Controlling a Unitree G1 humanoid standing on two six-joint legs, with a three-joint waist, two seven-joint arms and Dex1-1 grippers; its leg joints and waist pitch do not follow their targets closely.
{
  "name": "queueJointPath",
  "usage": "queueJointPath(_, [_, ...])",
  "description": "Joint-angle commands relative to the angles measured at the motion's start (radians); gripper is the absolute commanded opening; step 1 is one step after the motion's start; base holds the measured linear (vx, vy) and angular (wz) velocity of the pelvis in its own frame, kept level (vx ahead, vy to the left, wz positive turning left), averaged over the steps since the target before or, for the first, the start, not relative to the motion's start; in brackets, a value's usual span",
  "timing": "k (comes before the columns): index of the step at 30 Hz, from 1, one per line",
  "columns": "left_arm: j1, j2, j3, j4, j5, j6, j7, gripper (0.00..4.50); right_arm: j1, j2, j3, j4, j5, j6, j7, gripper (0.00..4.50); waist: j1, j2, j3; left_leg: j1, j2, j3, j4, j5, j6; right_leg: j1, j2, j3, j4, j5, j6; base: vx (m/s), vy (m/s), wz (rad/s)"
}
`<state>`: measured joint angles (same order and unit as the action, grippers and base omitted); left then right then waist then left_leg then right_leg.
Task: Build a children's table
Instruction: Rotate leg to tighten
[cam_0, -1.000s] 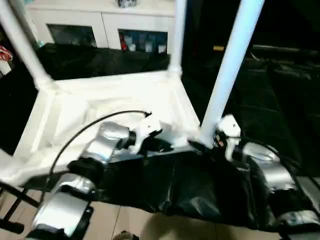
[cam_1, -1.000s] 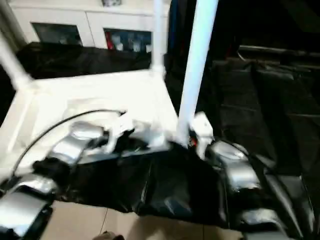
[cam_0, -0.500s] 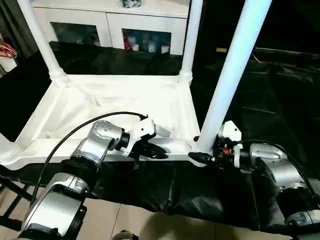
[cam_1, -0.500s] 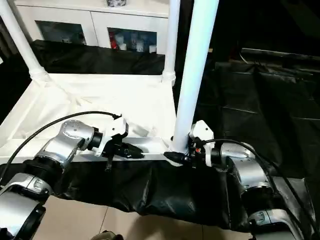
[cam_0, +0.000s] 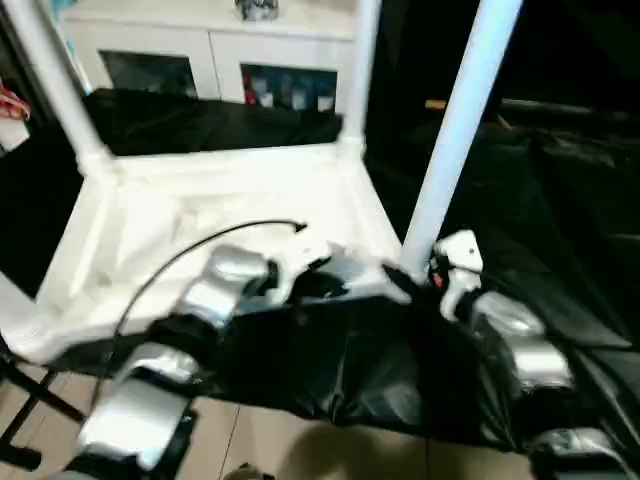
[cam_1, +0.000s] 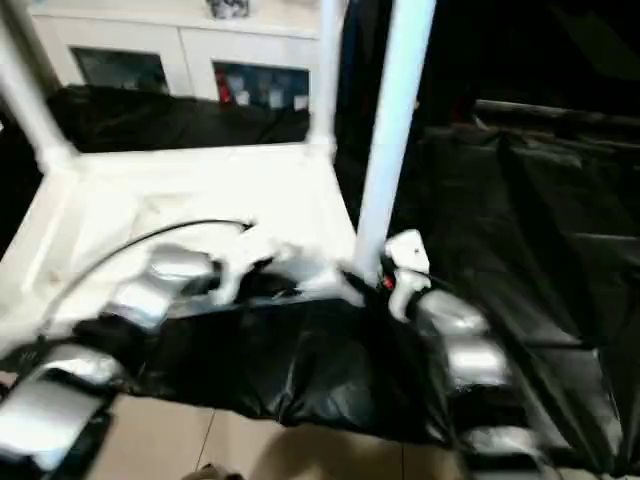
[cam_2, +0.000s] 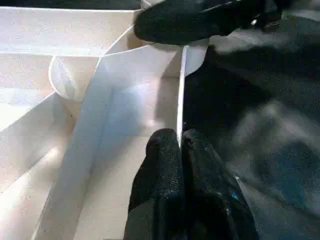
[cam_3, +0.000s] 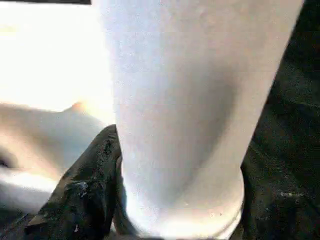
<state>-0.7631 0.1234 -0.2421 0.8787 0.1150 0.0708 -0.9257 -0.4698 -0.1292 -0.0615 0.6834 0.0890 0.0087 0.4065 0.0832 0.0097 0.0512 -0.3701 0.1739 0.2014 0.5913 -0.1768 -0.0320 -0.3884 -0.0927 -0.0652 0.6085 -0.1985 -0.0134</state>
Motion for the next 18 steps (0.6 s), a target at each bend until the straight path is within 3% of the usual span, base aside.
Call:
queueJointPath(1, [-0.041,-0.078,-0.011,-0.002,-0.008,0.005,0.084,0.00,-0.001,0.090,0.081,0.051,-0.021,0.026,-0.028,2.74,-0.006,0.000,-0.051,0.026,0.059,-0.039,-0.091,-0.394,-0.037,0.021,-0.073,0.047,-0.101,-0.359,-0.182,0.000,0.000,0.00])
queueJointPath(2, [-0.041,-0.078,-0.011,-0.002,-0.008,0.005,0.084,0.00,-0.001,0.090,0.081,0.051,-0.021,0.026,-0.028,2.74,-0.004,0.001,-0.053,0.024,0.060,-0.039,-0.091,-0.375,-0.030,0.024,-0.074,0.049,-0.099,-0.330,-0.183,0.000,0.000,0.00])
queueJointPath(3, [-0.038,-0.092,-0.013,-0.005,-0.006,0.006,0.090,0.00,-0.013,0.112,0.082,0.058,-0.033,0.017,-0.059,2.74,-0.004,0.011,-0.054,0.023,0.060,-0.037,-0.091,-0.364,-0.026,0.024,-0.071,0.050,-0.098,-0.289,-0.187,0.000,0.000,0.00])
queueJointPath(6, [-0.025,-0.107,-0.017,-0.014,-0.008,0.006,0.080,0.00,-0.026,0.137,0.083,0.061,-0.045,-0.009,-0.089,3.47,-0.002,0.006,-0.057,0.019,0.057,-0.034,-0.088,-0.321,-0.006,0.031,-0.071,0.049,-0.091,-0.230,-0.199,0.000,0.000,0.00])
queueJointPath(8, [-0.011,-0.102,-0.020,-0.029,-0.014,-0.003,0.048,0.00,-0.025,0.140,0.078,0.056,-0.042,-0.022,-0.076,3.55,-0.002,0.007,-0.059,0.018,0.057,-0.033,-0.087,-0.295,0.004,0.033,-0.071,0.049,-0.088,-0.203,-0.207,0.000,0.000,0.00])
queueJointPath(9, [-0.003,-0.089,-0.020,-0.039,-0.021,-0.014,0.016,0.00,-0.018,0.122,0.083,0.043,-0.046,-0.024,-0.054,3.73,-0.003,0.011,-0.059,0.018,0.058,-0.032,-0.087,-0.285,0.010,0.034,-0.070,0.048,-0.088,-0.189,-0.210,0.000,0.000,0.00])
queueJointPath(12, [0.014,-0.049,-0.018,-0.065,-0.049,-0.041,-0.073,0.00,0.005,0.046,0.095,-0.010,-0.033,-0.010,0.052,4.02,-0.006,0.010,-0.062,0.014,0.058,-0.032,-0.085,-0.256,0.027,0.039,-0.067,0.047,-0.081,-0.134,-0.222,0.000,0.000,0.00])
queueJointPath(18, [0.032,0.001,-0.022,-0.100,-0.071,-0.041,-0.175,0.00,0.027,-0.054,0.113,-0.058,0.003,-0.006,0.250,4.16,0.002,0.006,-0.064,0.011,0.060,-0.027,-0.075,-0.190,0.079,0.048,-0.068,0.044,-0.072,-0.055,-0.260,0.000,0.000,0.00])
